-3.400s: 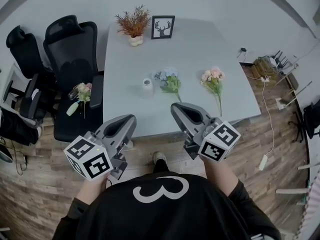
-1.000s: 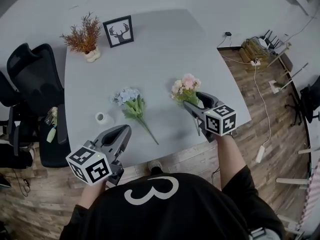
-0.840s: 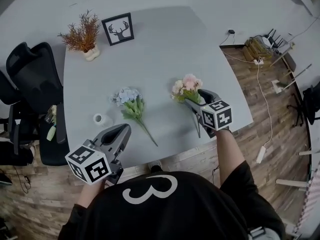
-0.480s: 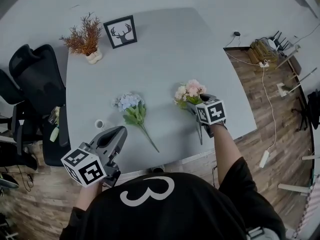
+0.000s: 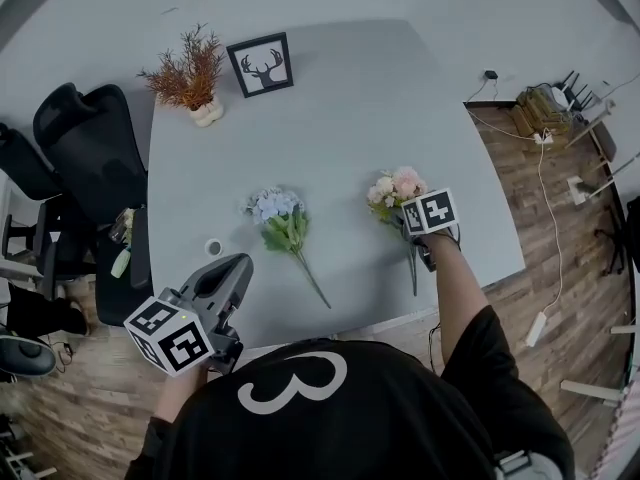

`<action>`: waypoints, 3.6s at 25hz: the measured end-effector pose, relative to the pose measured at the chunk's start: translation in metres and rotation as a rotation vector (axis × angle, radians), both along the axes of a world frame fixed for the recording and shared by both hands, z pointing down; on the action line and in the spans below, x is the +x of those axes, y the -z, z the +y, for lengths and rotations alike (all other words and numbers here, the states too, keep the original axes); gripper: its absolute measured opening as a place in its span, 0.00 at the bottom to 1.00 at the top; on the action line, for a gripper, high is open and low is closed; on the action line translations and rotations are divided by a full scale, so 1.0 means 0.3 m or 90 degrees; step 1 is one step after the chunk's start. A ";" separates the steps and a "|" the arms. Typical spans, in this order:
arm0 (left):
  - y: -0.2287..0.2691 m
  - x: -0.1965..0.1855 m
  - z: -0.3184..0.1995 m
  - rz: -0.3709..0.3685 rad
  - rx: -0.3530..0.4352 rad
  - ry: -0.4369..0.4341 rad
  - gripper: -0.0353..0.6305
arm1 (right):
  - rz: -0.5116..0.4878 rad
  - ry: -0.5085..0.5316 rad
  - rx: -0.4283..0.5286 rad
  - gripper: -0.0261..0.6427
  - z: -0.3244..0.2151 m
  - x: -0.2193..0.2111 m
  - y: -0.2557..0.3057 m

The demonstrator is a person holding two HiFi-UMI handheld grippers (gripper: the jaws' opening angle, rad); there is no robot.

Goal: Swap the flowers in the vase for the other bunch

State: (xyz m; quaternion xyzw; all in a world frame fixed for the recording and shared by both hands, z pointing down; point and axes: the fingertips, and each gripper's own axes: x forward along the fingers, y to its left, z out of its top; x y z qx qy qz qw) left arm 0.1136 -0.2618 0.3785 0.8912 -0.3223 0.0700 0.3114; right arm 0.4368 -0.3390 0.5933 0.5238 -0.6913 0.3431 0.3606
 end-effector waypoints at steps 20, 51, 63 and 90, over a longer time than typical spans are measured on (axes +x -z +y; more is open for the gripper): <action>-0.018 -0.206 0.062 0.007 -0.016 0.060 0.07 | -0.023 0.030 0.072 0.17 0.018 -0.080 0.147; 0.121 -0.619 0.095 0.076 0.054 -0.012 0.07 | -0.101 0.196 0.868 0.16 0.187 -1.156 1.377; 0.035 -0.723 0.095 0.070 0.016 0.023 0.07 | -0.128 0.252 0.851 0.16 0.095 -1.373 1.189; -0.129 -0.783 0.051 0.038 -0.055 0.034 0.07 | -0.143 0.269 0.707 0.17 0.026 -1.429 0.742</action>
